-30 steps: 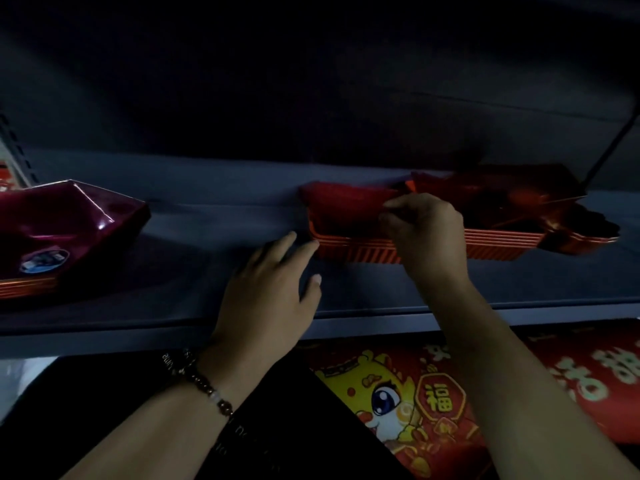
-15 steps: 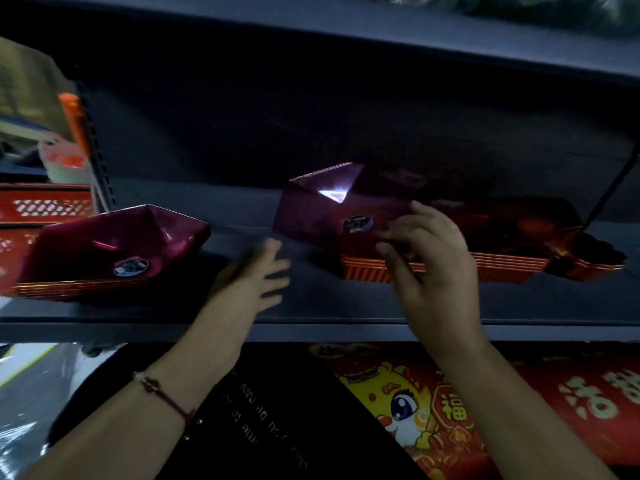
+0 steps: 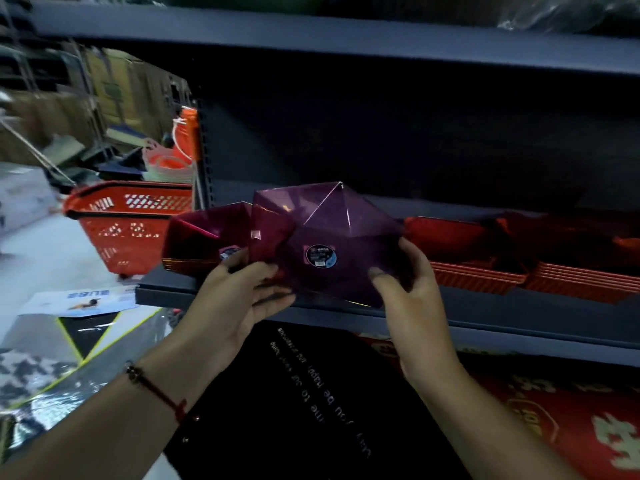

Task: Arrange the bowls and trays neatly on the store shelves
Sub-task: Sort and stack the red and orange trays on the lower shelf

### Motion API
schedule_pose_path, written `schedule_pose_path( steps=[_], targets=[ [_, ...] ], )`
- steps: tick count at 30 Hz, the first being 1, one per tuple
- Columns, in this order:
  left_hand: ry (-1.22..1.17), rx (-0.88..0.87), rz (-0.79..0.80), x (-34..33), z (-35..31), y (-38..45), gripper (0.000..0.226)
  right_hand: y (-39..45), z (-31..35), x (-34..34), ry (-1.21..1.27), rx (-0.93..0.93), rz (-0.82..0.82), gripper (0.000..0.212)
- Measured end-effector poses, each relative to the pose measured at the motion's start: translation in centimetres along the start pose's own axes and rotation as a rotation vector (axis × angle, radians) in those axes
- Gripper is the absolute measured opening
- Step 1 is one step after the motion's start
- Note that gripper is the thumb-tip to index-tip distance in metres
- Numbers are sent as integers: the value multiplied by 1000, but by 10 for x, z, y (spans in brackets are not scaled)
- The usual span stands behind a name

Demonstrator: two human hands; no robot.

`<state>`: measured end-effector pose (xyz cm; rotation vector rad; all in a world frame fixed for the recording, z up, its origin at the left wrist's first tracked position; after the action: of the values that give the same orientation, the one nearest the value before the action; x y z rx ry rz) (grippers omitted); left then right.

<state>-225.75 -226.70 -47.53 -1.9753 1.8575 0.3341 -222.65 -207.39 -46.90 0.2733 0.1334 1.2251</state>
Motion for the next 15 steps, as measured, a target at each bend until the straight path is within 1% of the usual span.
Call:
schedule_pose_path(
  steps=[2, 4, 7, 10, 12, 13, 15],
  targets=[
    [-11, -36, 14, 11, -4, -1, 21, 2, -3, -17, 54, -62, -26, 55],
    [-39, -76, -25, 24, -9, 1, 23, 5, -4, -34, 82, -79, -44, 60],
    [18, -172, -78, 43, -17, 8, 20, 15, -1, -59, 155, -83, -28, 53],
    [213, -371, -191, 67, -29, 17, 21, 25, -1, -93, 202, -94, 27, 51],
    [418, -523, -275, 84, -40, 24, 31, 30, 0, -116, 193, -91, 91, 48],
    [506, -566, -305, 91, -45, 28, 37, 34, -1, -127, 164, -76, 128, 45],
    [608, -607, -333, 103, -49, 38, 43, 45, -5, -146, 77, -60, 163, 40]
  ],
)
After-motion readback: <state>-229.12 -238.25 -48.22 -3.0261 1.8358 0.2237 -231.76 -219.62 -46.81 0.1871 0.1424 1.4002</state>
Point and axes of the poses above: each hand's wrist, its own y-axis towards the middle knuckle, its own x-axis out of the back of the hand, z = x × y, the point moved 2 cm from there along y, towards the middle knuckle
